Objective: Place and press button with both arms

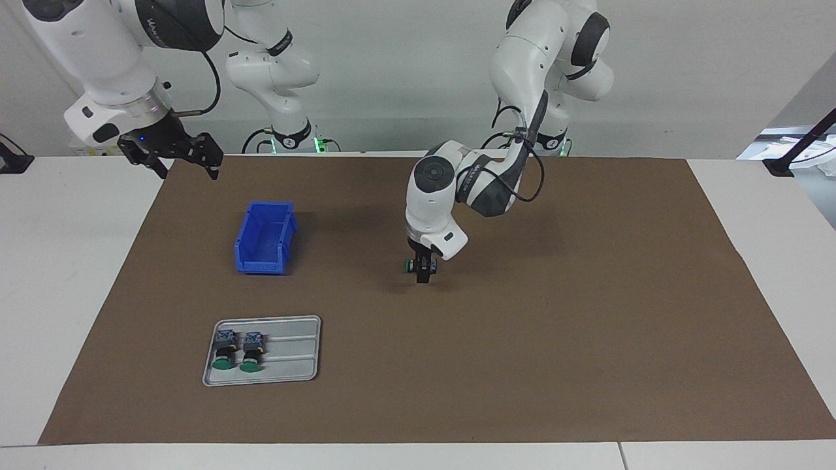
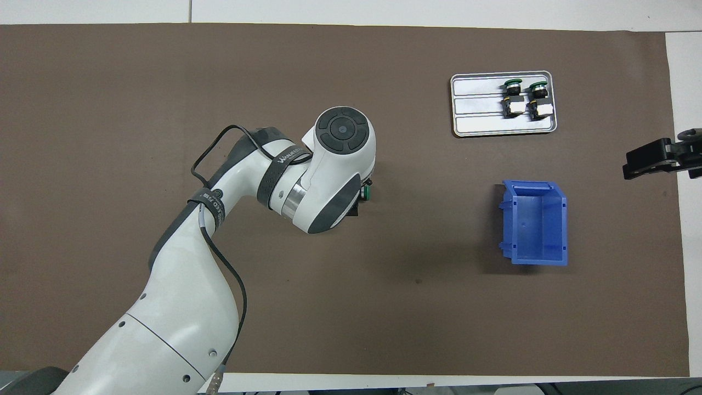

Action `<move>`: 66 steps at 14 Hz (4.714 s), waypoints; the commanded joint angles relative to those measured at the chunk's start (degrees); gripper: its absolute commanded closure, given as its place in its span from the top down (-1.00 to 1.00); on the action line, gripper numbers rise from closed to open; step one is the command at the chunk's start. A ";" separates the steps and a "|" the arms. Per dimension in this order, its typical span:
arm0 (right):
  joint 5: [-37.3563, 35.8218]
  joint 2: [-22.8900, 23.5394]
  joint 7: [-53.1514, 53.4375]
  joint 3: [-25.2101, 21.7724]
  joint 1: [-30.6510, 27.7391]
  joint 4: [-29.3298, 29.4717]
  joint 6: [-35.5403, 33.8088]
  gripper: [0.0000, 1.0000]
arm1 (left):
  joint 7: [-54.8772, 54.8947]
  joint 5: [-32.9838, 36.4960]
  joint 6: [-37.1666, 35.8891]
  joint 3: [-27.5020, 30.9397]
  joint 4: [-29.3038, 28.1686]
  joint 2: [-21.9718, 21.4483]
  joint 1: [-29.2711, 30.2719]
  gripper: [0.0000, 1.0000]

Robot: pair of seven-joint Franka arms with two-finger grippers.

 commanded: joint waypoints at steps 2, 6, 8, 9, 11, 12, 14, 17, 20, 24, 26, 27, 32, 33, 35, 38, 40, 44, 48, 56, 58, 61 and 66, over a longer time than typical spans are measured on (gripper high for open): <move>0.08 -1.12 -1.24 0.08 -0.24 -1.14 -0.26 0.97 | -1.73 0.24 3.78 1.08 -1.39 0.51 -1.25 0.92; 0.08 -1.12 -1.24 0.08 -0.24 -1.14 -0.35 0.97 | -1.73 0.24 4.14 1.08 -2.90 0.42 -1.86 0.86; 0.08 -1.12 -1.24 0.08 -0.24 -1.14 -0.35 0.97 | -1.56 0.32 2.39 1.08 -2.90 0.42 -1.78 0.86; 0.08 -1.12 -1.24 0.08 -0.24 -1.14 -0.35 0.97 | -1.56 0.32 2.21 1.08 -2.81 0.42 -1.78 0.81; 0.08 -1.12 -1.24 0.08 -0.24 -1.14 -0.35 0.97 | -1.47 0.24 3.00 0.99 -2.81 0.33 -1.69 0.49; 0.08 -1.12 -1.24 0.08 -0.24 -1.14 -0.35 0.97 | -1.47 0.24 3.00 0.90 -2.81 0.33 -1.78 0.34; 0.08 -1.12 -1.24 0.08 -0.24 -1.14 -0.35 0.97 | -1.56 0.06 3.61 0.90 -2.90 0.33 -1.78 0.10; 0.08 -1.12 -1.24 0.08 -0.24 -1.14 -0.35 0.97 | -1.47 0.06 3.70 0.90 -2.99 0.24 -1.78 -0.21; 0.08 -1.12 -1.24 0.08 -0.24 -1.14 -0.35 0.97 | -1.38 0.06 3.44 0.90 -2.90 -0.46 -1.25 -0.39; 0.08 -1.12 -1.24 0.08 -0.24 -1.14 -0.35 0.97 | -1.03 0.15 3.18 0.99 -2.99 -1.16 -1.51 -0.67; 0.08 -1.12 -1.24 0.08 -0.24 -1.14 -0.35 0.97 | 0.11 0.15 3.00 1.16 -2.72 -2.56 -0.99 -0.71; 0.08 -1.12 -1.24 0.08 -0.24 -1.14 -0.35 0.97 | 0.81 0.06 3.00 1.25 -2.81 -3.44 -0.20 -0.71; 0.08 -1.12 -1.24 0.08 -0.24 -1.14 -0.35 0.97 | 8.18 -0.81 2.12 0.82 -5.08 -6.16 5.68 -0.70; 0.08 -1.12 -1.24 0.08 -0.24 -1.14 -0.35 0.97 | 9.33 -3.25 2.47 0.81 -6.49 -7.74 6.56 -0.70; 0.08 -1.12 -1.24 0.08 -0.24 -1.14 -0.35 0.97 | 13.18 -7.57 2.47 0.99 -9.73 -10.29 7.71 -0.70; 0.08 -1.12 -1.24 0.08 -0.24 -1.14 -0.35 0.97 | 20.92 -15.46 7.37 0.99 -17.20 -15.04 10.08 -0.70; 0.08 -1.12 -1.24 0.08 -0.24 -1.14 -0.35 0.97 | 26.45 -19.43 9.05 0.99 -20.55 -16.80 10.52 -0.71; 0.08 -1.12 -1.24 0.08 -0.24 -1.14 -0.35 0.97 | 36.57 -31.02 15.10 0.90 -27.05 -19.88 12.55 -0.76; 0.08 -1.12 -1.24 0.08 -0.24 -1.14 -0.35 0.97 | 50.16 -53.68 18.38 0.99 -29.43 -20.84 13.34 -0.78; 0.08 -1.12 -1.24 0.08 -0.24 -1.14 -0.35 0.97 | 71.65 -77.54 17.25 0.90 -34.27 -21.56 13.08 -0.75; 0.08 -1.12 -1.24 0.08 -0.24 -1.14 -0.35 0.97 | 76.46 -80.34 11.91 1.08 -35.15 -21.47 14.04 -0.75; 0.08 -1.12 -1.24 0.08 -0.24 -1.14 -0.35 0.97 | 82.99 -85.88 6.88 1.08 -38.23 -21.38 16.15 -0.77; 0.08 -1.12 -1.24 0.08 -0.24 -1.14 -0.35 0.97 | 83.08 -88.18 -0.25 1.08 -37.53 -19.71 19.75 -0.77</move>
